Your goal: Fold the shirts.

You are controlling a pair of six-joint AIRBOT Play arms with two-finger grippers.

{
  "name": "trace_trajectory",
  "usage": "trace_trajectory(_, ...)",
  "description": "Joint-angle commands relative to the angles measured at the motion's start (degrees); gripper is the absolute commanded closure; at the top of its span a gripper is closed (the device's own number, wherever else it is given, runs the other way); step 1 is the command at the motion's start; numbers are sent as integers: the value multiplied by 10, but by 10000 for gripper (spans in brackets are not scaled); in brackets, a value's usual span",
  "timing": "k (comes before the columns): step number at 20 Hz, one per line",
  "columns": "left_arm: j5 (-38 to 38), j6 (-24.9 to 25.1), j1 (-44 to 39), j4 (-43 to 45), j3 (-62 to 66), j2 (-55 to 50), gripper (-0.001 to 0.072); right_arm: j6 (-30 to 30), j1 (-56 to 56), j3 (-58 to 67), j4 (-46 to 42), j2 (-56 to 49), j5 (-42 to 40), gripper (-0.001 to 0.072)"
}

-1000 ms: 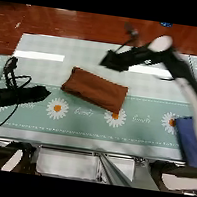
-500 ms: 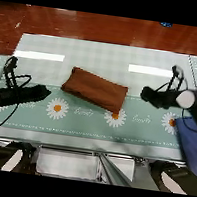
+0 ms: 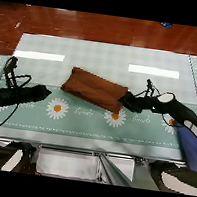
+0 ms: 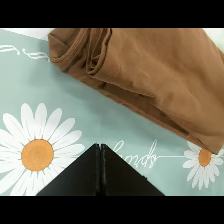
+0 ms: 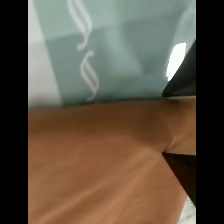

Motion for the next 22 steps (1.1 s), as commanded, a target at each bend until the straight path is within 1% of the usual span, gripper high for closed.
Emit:
trace_trajectory(1, 0, 0, 0, 0, 0, 0, 690, -74, 0, 53, 69, -70, 39, 346)
trace_trajectory(2, 0, 0, 0, 0, 0, 0, 690, -84, 0, 80, 69, -84, 54, 460)
trace_trajectory(3, 0, 0, 0, 0, 0, 0, 690, -93, 0, 107, 69, -96, 69, 557)
trace_trajectory(4, 1, 0, 0, 0, 0, 0, 690, -109, 0, 139, 68, -107, 87, 682)
trace_trajectory(5, 1, 0, 0, 0, 0, -2, 690, -116, 0, 174, 61, -115, 105, 689)
trace_trajectory(7, 2, 0, 0, 0, 0, -6, 690, -92, 0, 245, 17, -117, 130, 689)
trace_trajectory(9, 2, 0, 0, 0, 0, -12, 690, -27, 0, 336, -75, -117, 154, 689)
trace_trajectory(11, 1, 0, 0, 0, 0, -16, 690, 56, -1, 438, -185, -117, 186, 690)
trace_trajectory(12, 1, 0, 0, 0, 0, -16, 690, 88, -4, 488, -223, -117, 209, 690)
trace_trajectory(13, 1, 0, 0, 0, 0, -16, 690, 108, -12, 542, -247, -117, 237, 690)
trace_trajectory(17, 1, 1, 0, -15, 0, -16, 690, 164, -76, 714, -302, -110, 357, 690)
trace_trajectory(20, 1, 1, 0, -22, 0, -16, 690, 191, -144, 741, -309, -66, 387, 689)
trace_trajectory(22, 0, 1, 0, -22, 0, -16, 690, 222, -198, 741, -309, -31, 403, 690)
